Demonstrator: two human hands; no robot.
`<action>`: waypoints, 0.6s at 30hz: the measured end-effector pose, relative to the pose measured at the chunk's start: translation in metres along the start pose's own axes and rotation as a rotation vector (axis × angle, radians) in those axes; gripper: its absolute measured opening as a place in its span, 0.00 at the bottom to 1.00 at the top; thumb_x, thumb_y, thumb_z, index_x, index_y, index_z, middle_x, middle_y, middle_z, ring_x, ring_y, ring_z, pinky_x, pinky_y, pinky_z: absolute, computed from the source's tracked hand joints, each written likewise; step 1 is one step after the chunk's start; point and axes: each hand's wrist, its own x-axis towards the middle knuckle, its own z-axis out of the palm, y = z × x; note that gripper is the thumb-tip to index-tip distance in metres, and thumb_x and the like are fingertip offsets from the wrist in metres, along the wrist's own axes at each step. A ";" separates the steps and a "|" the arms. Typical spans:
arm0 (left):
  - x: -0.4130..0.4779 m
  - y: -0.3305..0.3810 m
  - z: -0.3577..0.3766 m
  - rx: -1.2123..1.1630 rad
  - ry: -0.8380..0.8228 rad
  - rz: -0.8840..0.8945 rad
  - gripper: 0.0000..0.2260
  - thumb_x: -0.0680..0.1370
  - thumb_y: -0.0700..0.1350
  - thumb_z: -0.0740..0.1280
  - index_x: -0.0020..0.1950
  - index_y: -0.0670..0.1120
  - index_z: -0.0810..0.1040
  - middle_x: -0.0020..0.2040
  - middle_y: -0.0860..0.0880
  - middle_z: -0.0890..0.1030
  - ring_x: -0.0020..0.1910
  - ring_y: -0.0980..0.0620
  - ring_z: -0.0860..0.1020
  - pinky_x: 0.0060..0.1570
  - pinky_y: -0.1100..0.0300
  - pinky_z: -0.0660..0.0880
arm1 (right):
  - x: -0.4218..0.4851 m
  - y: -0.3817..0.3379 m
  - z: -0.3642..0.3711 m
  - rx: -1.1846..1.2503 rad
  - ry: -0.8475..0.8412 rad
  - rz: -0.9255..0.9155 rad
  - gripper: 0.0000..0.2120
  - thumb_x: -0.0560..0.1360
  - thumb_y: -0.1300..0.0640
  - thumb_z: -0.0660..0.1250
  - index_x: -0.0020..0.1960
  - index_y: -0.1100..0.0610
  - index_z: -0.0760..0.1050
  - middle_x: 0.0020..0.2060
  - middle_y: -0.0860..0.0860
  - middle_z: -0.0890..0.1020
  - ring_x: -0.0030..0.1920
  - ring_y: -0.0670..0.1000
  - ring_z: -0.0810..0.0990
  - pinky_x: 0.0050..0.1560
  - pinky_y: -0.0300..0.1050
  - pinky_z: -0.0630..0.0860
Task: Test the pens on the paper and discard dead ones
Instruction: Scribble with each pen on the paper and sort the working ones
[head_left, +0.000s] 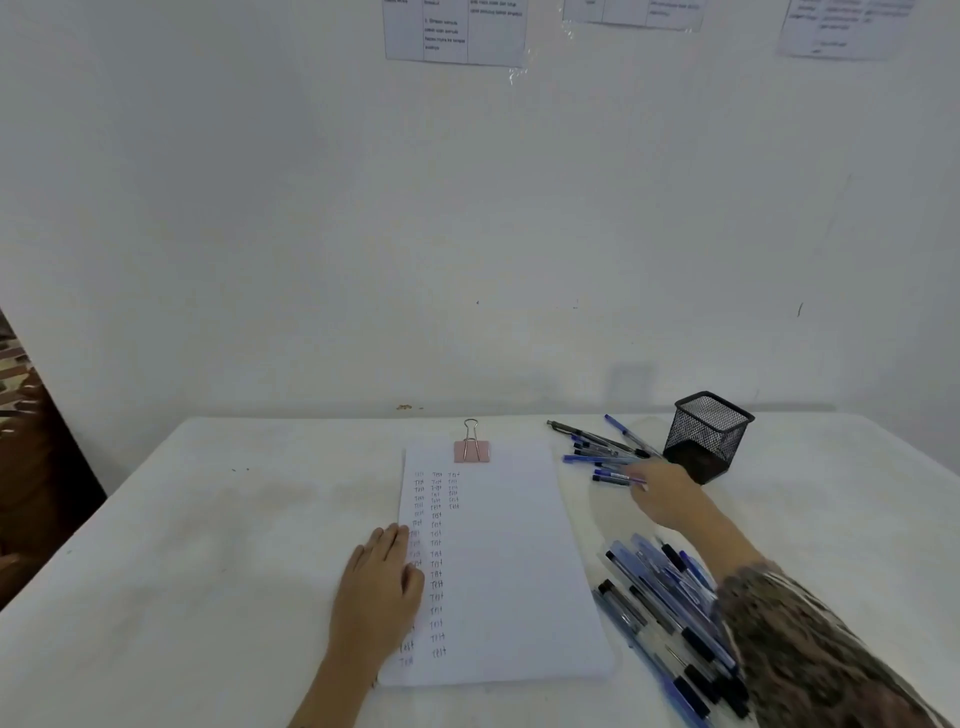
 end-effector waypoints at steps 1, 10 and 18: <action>0.000 0.000 0.000 -0.002 -0.004 -0.004 0.41 0.66 0.57 0.34 0.74 0.43 0.61 0.73 0.48 0.63 0.73 0.51 0.60 0.72 0.58 0.51 | 0.013 -0.001 0.009 -0.033 -0.026 -0.024 0.19 0.79 0.62 0.55 0.69 0.57 0.69 0.66 0.56 0.72 0.65 0.55 0.72 0.64 0.46 0.69; 0.000 -0.002 0.002 0.003 0.020 0.007 0.38 0.68 0.57 0.36 0.72 0.42 0.64 0.72 0.46 0.66 0.72 0.49 0.62 0.72 0.56 0.55 | 0.032 0.001 0.038 -0.335 0.065 -0.036 0.11 0.80 0.52 0.58 0.61 0.53 0.69 0.60 0.52 0.73 0.61 0.55 0.72 0.60 0.50 0.68; 0.000 0.000 -0.001 0.005 0.008 0.001 0.41 0.66 0.57 0.33 0.74 0.43 0.61 0.73 0.48 0.63 0.73 0.51 0.59 0.72 0.57 0.52 | 0.002 -0.058 -0.008 0.742 0.354 -0.268 0.15 0.77 0.52 0.64 0.33 0.56 0.71 0.23 0.44 0.68 0.27 0.45 0.65 0.30 0.34 0.64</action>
